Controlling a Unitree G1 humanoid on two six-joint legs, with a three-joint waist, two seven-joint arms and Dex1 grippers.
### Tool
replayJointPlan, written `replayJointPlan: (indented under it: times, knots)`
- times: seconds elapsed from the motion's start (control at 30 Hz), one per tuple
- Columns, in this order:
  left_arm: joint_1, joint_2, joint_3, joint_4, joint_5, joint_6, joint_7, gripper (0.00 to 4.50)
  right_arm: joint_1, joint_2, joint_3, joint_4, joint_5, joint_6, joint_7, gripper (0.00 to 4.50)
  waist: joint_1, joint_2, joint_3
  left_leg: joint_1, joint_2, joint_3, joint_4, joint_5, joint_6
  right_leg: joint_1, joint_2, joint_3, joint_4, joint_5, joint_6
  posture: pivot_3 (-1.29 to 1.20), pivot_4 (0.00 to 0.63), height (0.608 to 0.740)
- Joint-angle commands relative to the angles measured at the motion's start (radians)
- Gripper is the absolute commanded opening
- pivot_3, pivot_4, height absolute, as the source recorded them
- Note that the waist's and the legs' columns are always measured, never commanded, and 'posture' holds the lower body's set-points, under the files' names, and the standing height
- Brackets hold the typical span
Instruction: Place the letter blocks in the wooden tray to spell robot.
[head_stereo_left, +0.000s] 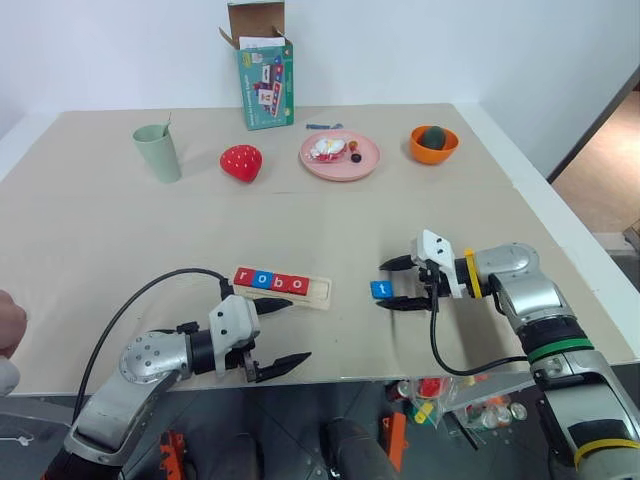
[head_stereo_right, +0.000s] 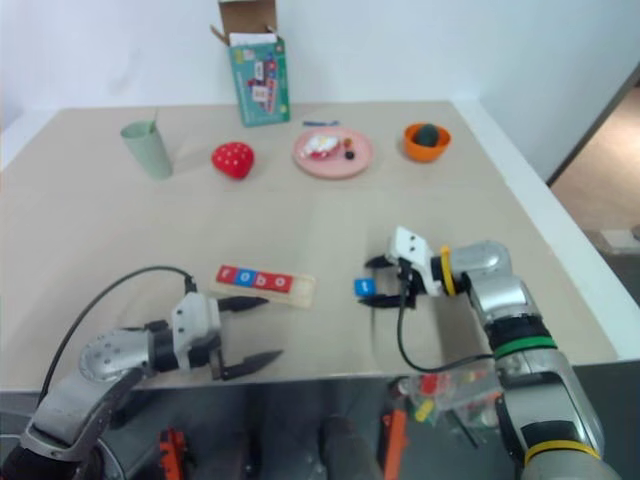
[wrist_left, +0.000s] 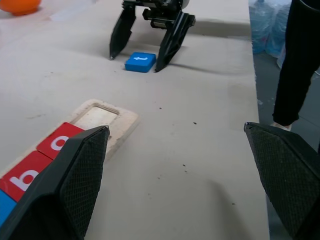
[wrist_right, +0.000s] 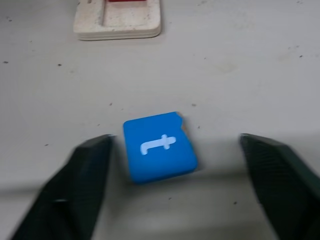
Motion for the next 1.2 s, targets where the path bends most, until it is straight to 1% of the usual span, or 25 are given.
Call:
replayJointPlan:
  times: [0.03,0.07,0.13,0.17,0.27,0.37,0.47,0.6,0.7,0.77,0.9,1.03,1.2]
  knots:
    - [-0.008,0.001,0.026,-0.014,-0.012,-0.006,0.009,4.5,-0.013,-0.002,-0.02,0.013,0.008,-0.031,0.01,2.62,0.001,0.0,0.0,0.0,0.0,0.0,0.0,0.0,0.0,0.0,0.0,0.0,0.0,0.0,0.0,0.0,0.15,0.74]
    - [-0.007,-0.001,0.028,-0.015,-0.013,-0.004,0.014,4.5,-0.009,-0.001,-0.025,0.014,0.018,-0.032,0.018,2.21,0.001,0.0,0.0,0.0,0.0,0.0,0.0,0.0,0.0,0.0,0.0,0.0,0.0,0.0,0.0,0.0,0.15,0.74]
    - [-0.005,-0.004,0.03,-0.016,-0.014,-0.002,0.023,4.5,0.002,0.005,-0.04,0.015,0.038,-0.037,0.021,1.69,0.001,0.0,0.0,0.0,0.0,0.0,0.0,0.0,0.0,0.0,0.0,0.0,0.0,0.0,0.0,0.0,0.15,0.74]
    - [-0.004,-0.005,0.031,-0.017,-0.016,0.0,0.026,4.5,0.008,0.007,-0.045,0.014,0.046,-0.044,0.021,1.27,0.001,0.0,0.0,0.0,0.0,0.0,0.0,0.0,0.0,0.0,0.0,0.0,0.0,0.0,0.0,0.0,0.15,0.74]
    - [-0.002,-0.003,0.032,-0.018,-0.017,0.001,0.03,4.5,0.032,0.014,-0.062,-0.001,0.068,-0.053,0.01,1.23,0.002,0.0,0.0,0.0,0.0,0.0,0.0,0.0,0.0,0.0,0.0,0.0,0.0,0.0,0.0,0.0,0.15,0.74]
    - [-0.001,-0.002,0.033,-0.016,-0.018,0.0,0.032,4.5,0.051,0.031,-0.08,-0.085,0.112,0.005,-0.004,1.23,0.002,0.0,0.0,0.0,0.0,0.0,0.0,0.0,0.0,0.0,0.0,0.0,0.0,0.0,0.0,0.0,0.15,0.74]
    - [0.004,-0.01,0.041,-0.009,-0.016,-0.008,0.044,4.5,0.07,0.044,-0.068,-0.235,0.134,0.154,-0.055,1.23,0.0,0.0,0.0,0.0,0.0,0.0,0.0,0.0,0.0,0.0,0.0,0.001,0.001,0.0,0.0,0.0,0.15,0.74]
    - [0.017,-0.047,0.072,0.012,-0.02,-0.016,0.093,4.5,0.106,0.079,-0.037,-0.469,0.138,0.351,-0.178,1.23,0.003,0.0,0.0,0.0,0.0,-0.001,0.0,0.0,0.0,0.0,0.0,-0.001,0.001,0.0,0.0,0.0,0.15,0.74]
    - [0.02,-0.072,0.092,0.022,-0.026,-0.012,0.12,4.5,0.128,0.095,-0.009,-0.561,0.126,0.414,-0.224,1.23,0.005,0.0,0.0,-0.001,0.0,-0.002,0.0,0.0,0.0,0.0,0.0,-0.002,0.001,0.0,0.0,0.0,0.15,0.74]
    - [0.021,-0.091,0.107,0.028,-0.033,-0.006,0.144,4.5,0.133,0.12,0.025,-0.584,0.094,0.431,-0.275,1.23,0.006,0.0,0.0,-0.001,0.0,-0.002,0.0,0.0,0.0,0.0,0.0,-0.002,0.001,0.0,0.0,0.0,0.15,0.74]
    - [0.021,-0.097,0.101,0.034,-0.022,-0.012,0.153,4.5,0.099,0.164,0.072,-0.558,0.037,0.454,-0.361,1.23,0.005,0.0,0.0,-0.001,0.0,-0.001,0.001,0.0,-0.001,-0.001,0.0,-0.001,0.0,0.0,0.0,0.0,0.15,0.74]
    - [0.023,-0.097,0.094,0.034,-0.016,-0.014,0.159,4.5,0.062,0.19,0.105,-0.529,0.009,0.443,-0.379,1.23,0.005,0.0,0.0,-0.001,0.0,-0.001,0.001,0.0,-0.001,-0.001,0.0,-0.001,0.0,0.0,0.0,0.0,0.15,0.74]
    - [0.033,-0.096,0.093,0.032,-0.008,-0.019,0.162,4.5,0.042,0.209,0.135,-0.497,-0.006,0.418,-0.363,1.23,0.005,0.0,0.0,-0.002,0.0,-0.002,0.0,0.0,-0.001,-0.001,0.0,-0.003,0.0,0.0,0.0,0.0,0.15,0.74]
